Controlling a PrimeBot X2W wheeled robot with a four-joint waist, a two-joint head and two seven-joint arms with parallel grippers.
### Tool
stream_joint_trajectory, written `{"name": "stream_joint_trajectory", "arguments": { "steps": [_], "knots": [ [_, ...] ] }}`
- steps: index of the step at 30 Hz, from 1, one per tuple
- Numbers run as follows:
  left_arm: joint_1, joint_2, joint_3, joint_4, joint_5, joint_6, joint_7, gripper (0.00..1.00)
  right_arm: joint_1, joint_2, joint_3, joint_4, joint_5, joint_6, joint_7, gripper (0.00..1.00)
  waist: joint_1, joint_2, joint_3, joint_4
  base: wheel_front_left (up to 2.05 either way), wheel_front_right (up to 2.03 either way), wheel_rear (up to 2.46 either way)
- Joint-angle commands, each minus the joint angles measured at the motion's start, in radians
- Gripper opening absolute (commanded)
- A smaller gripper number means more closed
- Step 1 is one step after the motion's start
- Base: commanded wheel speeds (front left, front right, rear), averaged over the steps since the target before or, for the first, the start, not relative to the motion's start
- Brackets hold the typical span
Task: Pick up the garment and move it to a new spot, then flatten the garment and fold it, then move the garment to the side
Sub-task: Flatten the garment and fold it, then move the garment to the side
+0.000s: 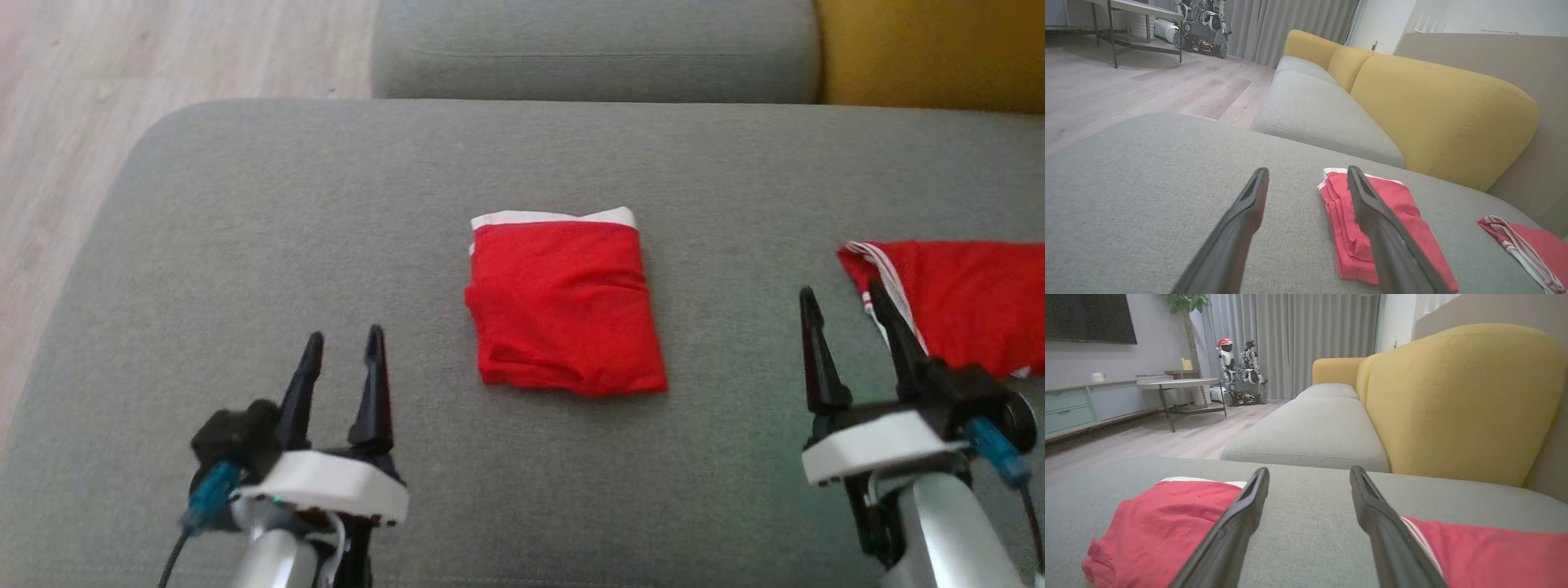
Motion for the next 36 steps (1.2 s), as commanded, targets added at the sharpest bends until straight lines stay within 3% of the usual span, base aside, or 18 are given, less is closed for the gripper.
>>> {"name": "stream_joint_trajectory", "arguments": {
  "steps": [1, 9, 23, 30, 36],
  "knots": [
    [-0.006, 0.001, 0.047, -0.036, 0.002, -0.007, -0.012, 1.0, -0.008, 0.009, 0.009, -0.051, -0.013, -0.001, -0.012, 1.0, 0.0, -0.0001, -0.002, -0.018, 0.0, 0.0, 0.0],
    [0.009, 0.001, 0.048, -0.024, 0.019, -0.023, -0.012, 1.0, 0.049, 0.035, -0.001, -0.093, -0.035, -0.001, 0.009, 1.0, 0.0, -0.0001, 0.0, -0.034, 0.0, 0.0, 0.0],
    [-0.01, 0.001, 0.012, -0.011, 0.015, -0.025, -0.012, 1.0, 0.02, 0.04, 0.018, -0.101, 0.002, -0.001, 0.045, 1.0, 0.0, -0.0001, 0.035, 0.004, 0.0, 0.0, 0.0],
    [-0.042, 0.001, -0.024, -0.001, 0.007, -0.026, -0.012, 1.0, -0.076, 0.038, 0.1, -0.028, 0.075, -0.001, 0.115, 1.0, 0.0, -0.0001, 0.09, 0.054, 0.0, 0.0, 0.0],
    [-0.072, 0.001, -0.055, 0.005, -0.003, -0.023, -0.012, 1.0, -0.172, 0.038, 0.132, 0.106, 0.174, -0.001, 0.186, 1.0, 0.0, -0.0001, 0.138, 0.116, 0.0, 0.0, 0.0]
  ]
}}
